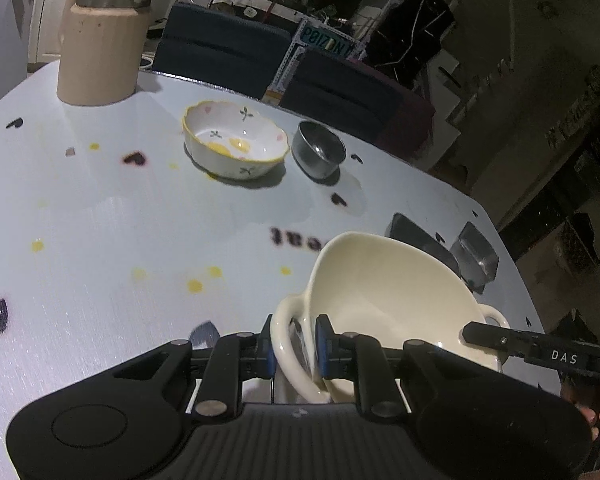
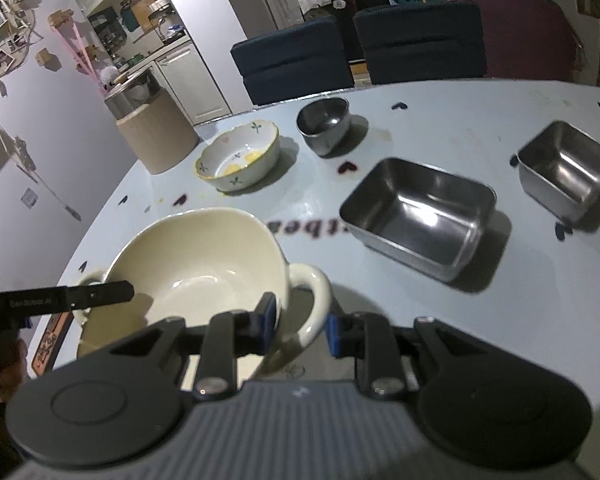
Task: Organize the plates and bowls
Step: 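Carry the cream bowl with both grippers and lower it onto the white plate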
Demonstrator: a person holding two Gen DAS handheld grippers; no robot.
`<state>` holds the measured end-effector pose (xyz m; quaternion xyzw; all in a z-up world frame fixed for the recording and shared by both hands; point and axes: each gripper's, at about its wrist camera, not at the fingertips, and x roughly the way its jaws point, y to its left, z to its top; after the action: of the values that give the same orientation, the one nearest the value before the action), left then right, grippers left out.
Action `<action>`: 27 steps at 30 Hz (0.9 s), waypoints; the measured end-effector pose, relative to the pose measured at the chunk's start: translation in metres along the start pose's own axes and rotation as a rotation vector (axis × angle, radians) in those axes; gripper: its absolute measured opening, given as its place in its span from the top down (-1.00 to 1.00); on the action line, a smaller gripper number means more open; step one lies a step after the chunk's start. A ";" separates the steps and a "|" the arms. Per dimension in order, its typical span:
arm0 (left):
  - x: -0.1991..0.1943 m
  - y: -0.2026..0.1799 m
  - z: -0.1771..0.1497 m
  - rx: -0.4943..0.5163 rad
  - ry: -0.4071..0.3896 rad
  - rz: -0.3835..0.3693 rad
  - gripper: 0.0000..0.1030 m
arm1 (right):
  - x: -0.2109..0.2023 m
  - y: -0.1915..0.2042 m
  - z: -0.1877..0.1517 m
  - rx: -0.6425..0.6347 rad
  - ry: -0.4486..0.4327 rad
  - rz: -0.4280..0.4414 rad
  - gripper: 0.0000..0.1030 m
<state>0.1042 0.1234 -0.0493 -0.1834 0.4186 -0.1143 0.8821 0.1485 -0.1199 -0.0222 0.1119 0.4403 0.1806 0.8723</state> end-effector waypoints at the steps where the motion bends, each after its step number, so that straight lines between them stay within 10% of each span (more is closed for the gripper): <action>1: 0.001 0.001 -0.002 0.002 0.005 -0.003 0.62 | -0.001 0.000 -0.003 -0.003 0.000 -0.006 0.41; 27: 0.037 0.012 -0.022 0.004 0.120 0.014 0.57 | 0.008 -0.003 -0.026 -0.022 0.103 -0.046 0.41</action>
<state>0.1107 0.1159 -0.0924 -0.1713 0.4717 -0.1196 0.8567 0.1327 -0.1187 -0.0445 0.0826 0.4851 0.1710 0.8536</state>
